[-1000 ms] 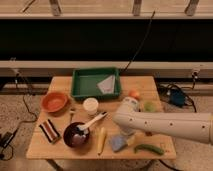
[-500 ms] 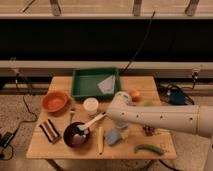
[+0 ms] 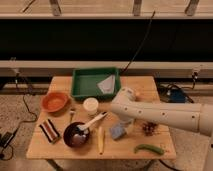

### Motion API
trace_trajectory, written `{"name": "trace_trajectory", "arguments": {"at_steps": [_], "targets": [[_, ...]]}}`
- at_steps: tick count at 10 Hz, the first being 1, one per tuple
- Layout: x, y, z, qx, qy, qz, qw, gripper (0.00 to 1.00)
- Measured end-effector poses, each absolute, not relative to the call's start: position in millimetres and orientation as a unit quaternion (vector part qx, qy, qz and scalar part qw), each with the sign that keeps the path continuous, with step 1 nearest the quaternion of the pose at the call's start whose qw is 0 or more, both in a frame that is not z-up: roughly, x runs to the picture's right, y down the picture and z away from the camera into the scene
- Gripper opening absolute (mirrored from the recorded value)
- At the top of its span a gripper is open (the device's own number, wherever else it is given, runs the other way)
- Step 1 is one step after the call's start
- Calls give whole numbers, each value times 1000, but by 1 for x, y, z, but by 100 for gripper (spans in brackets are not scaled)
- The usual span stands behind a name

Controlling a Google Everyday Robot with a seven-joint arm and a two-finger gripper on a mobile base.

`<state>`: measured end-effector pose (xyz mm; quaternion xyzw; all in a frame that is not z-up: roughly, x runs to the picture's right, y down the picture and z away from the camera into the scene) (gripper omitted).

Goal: Wipe table surface with sponge

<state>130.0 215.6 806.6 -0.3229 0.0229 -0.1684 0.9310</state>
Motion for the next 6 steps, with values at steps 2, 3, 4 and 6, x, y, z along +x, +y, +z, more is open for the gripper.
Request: {"name": "trace_trajectory", "arguments": {"at_steps": [2,3,4,6], "targets": [[155,221,807,-328,31,-162,930,0],[163,227,805,-331,31,-161,929,0],[167,233,802,-334,31,-162,928,0],[180,252,795,-344,31,-166,924,0]]}}
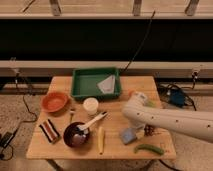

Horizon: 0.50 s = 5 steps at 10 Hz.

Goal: Wipe table surface with sponge

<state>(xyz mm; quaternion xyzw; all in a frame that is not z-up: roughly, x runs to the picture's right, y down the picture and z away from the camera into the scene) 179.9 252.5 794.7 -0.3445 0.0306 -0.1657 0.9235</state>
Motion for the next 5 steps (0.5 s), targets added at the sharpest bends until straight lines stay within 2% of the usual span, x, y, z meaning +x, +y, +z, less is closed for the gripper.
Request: {"name": "trace_trajectory", "arguments": {"at_steps": [3,5], "targets": [[177,283,781,-356,17,-181,917,0],[164,288,778,-358,7,-192,914,0]]}}
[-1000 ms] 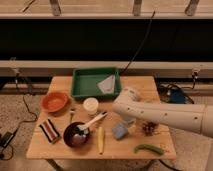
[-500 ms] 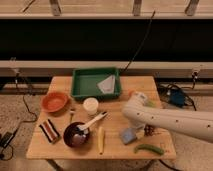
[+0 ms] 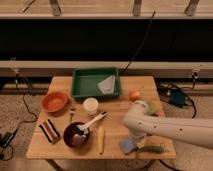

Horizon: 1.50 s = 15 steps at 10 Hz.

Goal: Wipe table surface with sponge

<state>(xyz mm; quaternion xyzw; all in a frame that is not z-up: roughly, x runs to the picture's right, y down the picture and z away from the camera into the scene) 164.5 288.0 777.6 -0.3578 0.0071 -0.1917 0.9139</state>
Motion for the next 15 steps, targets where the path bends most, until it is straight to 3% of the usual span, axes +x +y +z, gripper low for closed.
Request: {"name": "trace_trajectory", "arguments": {"at_steps": [6,13,15], "targets": [[114,272,785,-346,-19,-204,916,0],[99,212,814,-325,-8,-185,927,0],[119,193,825,-320,11,-164,933,14]]}}
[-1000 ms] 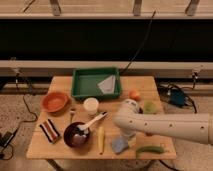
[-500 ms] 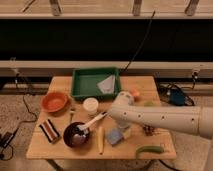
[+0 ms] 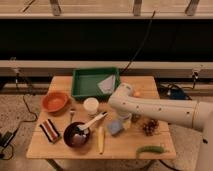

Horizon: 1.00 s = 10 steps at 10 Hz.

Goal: Wipe table surface with sponge

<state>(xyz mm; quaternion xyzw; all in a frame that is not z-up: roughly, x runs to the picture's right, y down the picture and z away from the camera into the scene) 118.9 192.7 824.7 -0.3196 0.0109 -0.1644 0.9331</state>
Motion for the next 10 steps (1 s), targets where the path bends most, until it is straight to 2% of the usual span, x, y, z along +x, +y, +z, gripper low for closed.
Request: {"name": "trace_trajectory", "arguments": {"at_steps": [2,4,6,10], "targets": [[137,192,824,-320,18,-149,935,31],[160,204,814,-323,16,-135,937,54],[165,221,794,-322,-10,-127,938,68],[163,227,780,-316,-32,-124,940,69]]}}
